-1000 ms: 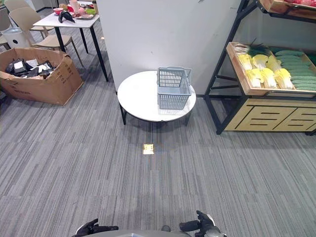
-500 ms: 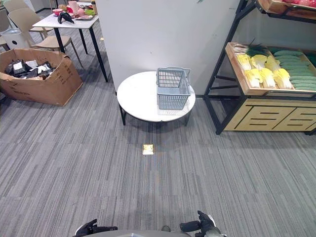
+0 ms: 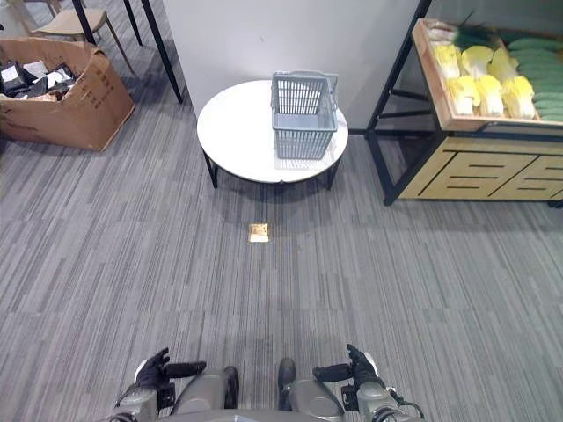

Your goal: Get the vegetables into the basket

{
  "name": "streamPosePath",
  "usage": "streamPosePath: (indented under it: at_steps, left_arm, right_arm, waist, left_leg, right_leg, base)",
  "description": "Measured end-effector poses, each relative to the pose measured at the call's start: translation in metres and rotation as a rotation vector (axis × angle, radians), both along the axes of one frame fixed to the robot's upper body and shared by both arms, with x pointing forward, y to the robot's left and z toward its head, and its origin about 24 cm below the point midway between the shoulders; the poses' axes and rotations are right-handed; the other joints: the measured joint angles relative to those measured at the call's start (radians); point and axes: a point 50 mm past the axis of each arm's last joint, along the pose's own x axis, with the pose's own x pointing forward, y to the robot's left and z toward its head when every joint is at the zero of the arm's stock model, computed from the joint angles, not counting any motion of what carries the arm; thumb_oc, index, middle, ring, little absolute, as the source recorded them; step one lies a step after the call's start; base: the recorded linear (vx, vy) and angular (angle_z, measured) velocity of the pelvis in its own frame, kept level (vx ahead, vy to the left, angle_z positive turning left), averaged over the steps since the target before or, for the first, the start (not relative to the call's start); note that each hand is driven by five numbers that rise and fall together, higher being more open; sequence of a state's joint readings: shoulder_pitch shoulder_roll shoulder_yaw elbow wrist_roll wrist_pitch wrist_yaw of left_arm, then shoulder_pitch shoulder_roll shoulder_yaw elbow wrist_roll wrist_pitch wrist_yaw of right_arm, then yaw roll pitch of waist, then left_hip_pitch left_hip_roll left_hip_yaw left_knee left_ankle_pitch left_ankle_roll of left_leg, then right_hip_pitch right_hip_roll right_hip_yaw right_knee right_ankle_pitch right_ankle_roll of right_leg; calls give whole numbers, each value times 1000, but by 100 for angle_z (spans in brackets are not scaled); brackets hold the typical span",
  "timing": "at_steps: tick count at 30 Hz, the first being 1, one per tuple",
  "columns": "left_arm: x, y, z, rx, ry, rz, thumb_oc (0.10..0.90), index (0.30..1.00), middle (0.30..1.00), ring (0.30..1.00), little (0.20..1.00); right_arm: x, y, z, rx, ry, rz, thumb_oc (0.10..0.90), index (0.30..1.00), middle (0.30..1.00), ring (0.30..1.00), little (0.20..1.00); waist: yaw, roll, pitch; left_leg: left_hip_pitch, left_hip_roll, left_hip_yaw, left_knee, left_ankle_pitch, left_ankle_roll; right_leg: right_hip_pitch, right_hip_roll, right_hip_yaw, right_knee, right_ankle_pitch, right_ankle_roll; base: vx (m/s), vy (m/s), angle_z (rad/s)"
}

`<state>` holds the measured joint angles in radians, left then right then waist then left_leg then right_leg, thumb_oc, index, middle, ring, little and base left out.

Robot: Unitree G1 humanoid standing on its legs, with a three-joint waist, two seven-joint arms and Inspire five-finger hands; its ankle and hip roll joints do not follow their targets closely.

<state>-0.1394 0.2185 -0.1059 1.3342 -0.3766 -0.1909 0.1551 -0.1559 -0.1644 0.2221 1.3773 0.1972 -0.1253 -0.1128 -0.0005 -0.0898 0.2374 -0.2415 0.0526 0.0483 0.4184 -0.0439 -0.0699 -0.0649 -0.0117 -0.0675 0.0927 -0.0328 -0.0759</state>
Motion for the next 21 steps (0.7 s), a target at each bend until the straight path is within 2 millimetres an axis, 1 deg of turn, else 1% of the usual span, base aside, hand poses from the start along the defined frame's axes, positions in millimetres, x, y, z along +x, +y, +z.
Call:
streamPosePath:
  at_steps: [1, 2, 3, 4, 5, 6, 7, 8, 10, 11, 12, 13, 14, 15, 16, 17, 18, 19, 20, 21]
  left_arm:
    - [1, 0, 1, -2, -6, 4, 900, 1000, 1000, 1000, 1000]
    - [1, 0, 1, -3, -9, 7, 900, 1000, 1000, 1000, 1000]
    - [1, 0, 0, -5, -9, 8, 900, 1000, 1000, 1000, 1000]
    - [1, -2, 0, -9, -9, -1, 900, 1000, 1000, 1000, 1000]
    - [2, -5, 0, -15, -13, -3, 900, 1000, 1000, 1000, 1000]
    - [4, -7, 0, -22, -20, -5, 900, 1000, 1000, 1000, 1000]
    - [7, -10, 0, -30, -27, -6, 900, 1000, 1000, 1000, 1000]
    - [2, -11, -2, -33, -17, -3, 900, 1000, 1000, 1000, 1000]
    - [-9, -14, -6, -52, 8, 22, 900, 1000, 1000, 1000, 1000]
    - [-17, -18, -9, -64, 28, 25, 900, 1000, 1000, 1000, 1000]
    - [-15, -17, -9, -65, 25, 18, 900, 1000, 1000, 1000, 1000]
    - [-14, -14, -8, -63, 19, 14, 900, 1000, 1000, 1000, 1000]
    - [-12, -14, -7, -67, 14, 12, 900, 1000, 1000, 1000, 1000]
    - [-12, -15, -7, -77, 9, 1, 900, 1000, 1000, 1000, 1000]
    - [-6, -13, -5, -74, -8, -15, 900, 1000, 1000, 1000, 1000]
    - [1, -12, -2, -80, -31, -35, 900, 1000, 1000, 1000, 1000]
    - [5, -13, -1, -82, -41, -60, 900, 1000, 1000, 1000, 1000]
    - [8, -12, 1, -83, -51, -70, 900, 1000, 1000, 1000, 1000]
    - [9, -12, 1, -88, -53, -74, 900, 1000, 1000, 1000, 1000]
    - [9, -11, 1, -90, -54, -69, 900, 1000, 1000, 1000, 1000]
  right_arm:
    - [2, -1, 1, -2, -4, 0, 900, 1000, 1000, 1000, 1000]
    - [0, -1, 0, -5, 2, -3, 900, 1000, 1000, 1000, 1000]
    - [0, -3, 1, -10, -1, -6, 900, 1000, 1000, 1000, 1000]
    - [1, -7, 2, -19, -10, -6, 900, 1000, 1000, 1000, 1000]
    - [0, -10, 2, -29, -5, -9, 900, 1000, 1000, 1000, 1000]
    - [1, -13, 3, -38, -2, -10, 900, 1000, 1000, 1000, 1000]
    - [-4, -21, 3, -54, 18, -29, 900, 1000, 1000, 1000, 1000]
    - [-5, -22, 2, -57, 22, -34, 900, 1000, 1000, 1000, 1000]
    - [-11, -25, 1, -57, 31, -51, 900, 1000, 1000, 1000, 1000]
    - [-16, -29, 1, -68, 37, -51, 900, 1000, 1000, 1000, 1000]
    - [-19, -26, 0, -62, 46, -43, 900, 1000, 1000, 1000, 1000]
    - [-20, -22, -2, -49, 45, -42, 900, 1000, 1000, 1000, 1000]
    - [-16, -21, -1, -49, 29, -39, 900, 1000, 1000, 1000, 1000]
    - [-8, -19, 2, -47, -1, -32, 900, 1000, 1000, 1000, 1000]
    - [-8, -16, 1, -41, -7, -31, 900, 1000, 1000, 1000, 1000]
    - [-4, -13, 2, -38, -15, -31, 900, 1000, 1000, 1000, 1000]
    - [1, -11, 3, -34, -22, -28, 900, 1000, 1000, 1000, 1000]
    - [6, -8, 4, -29, -42, -18, 900, 1000, 1000, 1000, 1000]
    - [7, -5, 4, -20, -44, -10, 900, 1000, 1000, 1000, 1000]
    - [7, 0, 3, -12, -39, -3, 900, 1000, 1000, 1000, 1000]
  waist:
    - [-1, 2, 0]
    - [1, 2, 0]
    - [-3, 12, 4]
    - [1, 25, 8]
    - [6, 34, 9]
    - [9, 44, 14]
    - [20, 63, 26]
    - [27, 71, 23]
    - [34, 90, 15]
    - [28, 110, -8]
    - [25, 95, -15]
    - [13, 78, -21]
    - [3, 74, -22]
    - [-3, 72, -29]
    - [-4, 61, -36]
    - [6, 50, -37]
    - [8, 48, -38]
    - [6, 46, -39]
    - [12, 41, -42]
    - [18, 33, -46]
  left_leg:
    - [-5, 19, 3, -58, 12, 4]
    - [8, 37, 8, -134, 32, 4]
    - [12, 65, 16, -217, 59, -4]
    - [19, 97, 16, -347, 97, -30]
    - [19, 109, 13, -419, 119, -57]
    - [19, 111, 8, -469, 135, -76]
    - [17, 120, -13, -482, 161, -77]
    - [28, 121, -13, -478, 163, -75]
    - [81, 114, 9, -458, 155, -43]
    - [112, 103, 28, -464, 197, -38]
    - [119, 75, 55, -457, 201, -16]
    - [129, 44, 86, -459, 192, 20]
    - [159, 20, 124, -466, 170, 45]
    - [183, 7, 164, -465, 151, 67]
    - [179, -5, 167, -448, 132, 77]
    - [182, -14, 190, -438, 103, 97]
    - [187, -17, 208, -436, 103, 97]
    - [194, -23, 208, -432, 89, 114]
    - [205, -30, 212, -433, 76, 132]
    - [220, -41, 223, -433, 70, 131]
  right_leg:
    - [2, 2, -1, -9, 0, 0]
    - [3, 3, -1, -11, 2, -3]
    - [11, 9, -1, -20, 1, -1]
    - [17, 15, 5, -30, 7, 9]
    - [20, 17, 7, -43, 14, 20]
    - [29, 18, 10, -56, 18, 24]
    - [62, 18, 42, -77, 21, 20]
    - [72, 17, 64, -79, 22, 18]
    - [99, 3, 108, -80, 4, 50]
    - [99, -10, 129, -78, -13, 74]
    - [96, -43, 145, -68, -23, 75]
    - [87, -76, 145, -41, -14, 92]
    - [59, -98, 140, 26, -1, 112]
    - [3, -117, 124, 148, -10, 115]
    - [-10, -131, 114, 178, -9, 116]
    - [-59, -145, 94, 266, -5, 125]
    - [-104, -169, 35, 364, -17, 128]
    - [-124, -187, -8, 434, -16, 127]
    - [-123, -205, -40, 453, 24, 124]
    - [-118, -228, -78, 457, 39, 132]
  base:
    - [222, 146, -8]
    - [241, 179, 1]
    - [307, 211, 7]
    - [309, 211, 11]
    - [315, 198, 6]
    - [300, 238, -10]
    - [372, 329, -27]
    - [266, 260, -48]
    - [149, 197, -79]
    - [220, 296, -88]
    - [251, 353, -73]
    - [180, 279, -64]
    - [241, 472, -81]
    - [136, 303, -65]
    - [205, 416, -56]
    - [121, 189, -32]
    - [196, 275, -31]
    - [209, 212, -14]
    - [252, 199, -14]
    - [332, 148, -34]
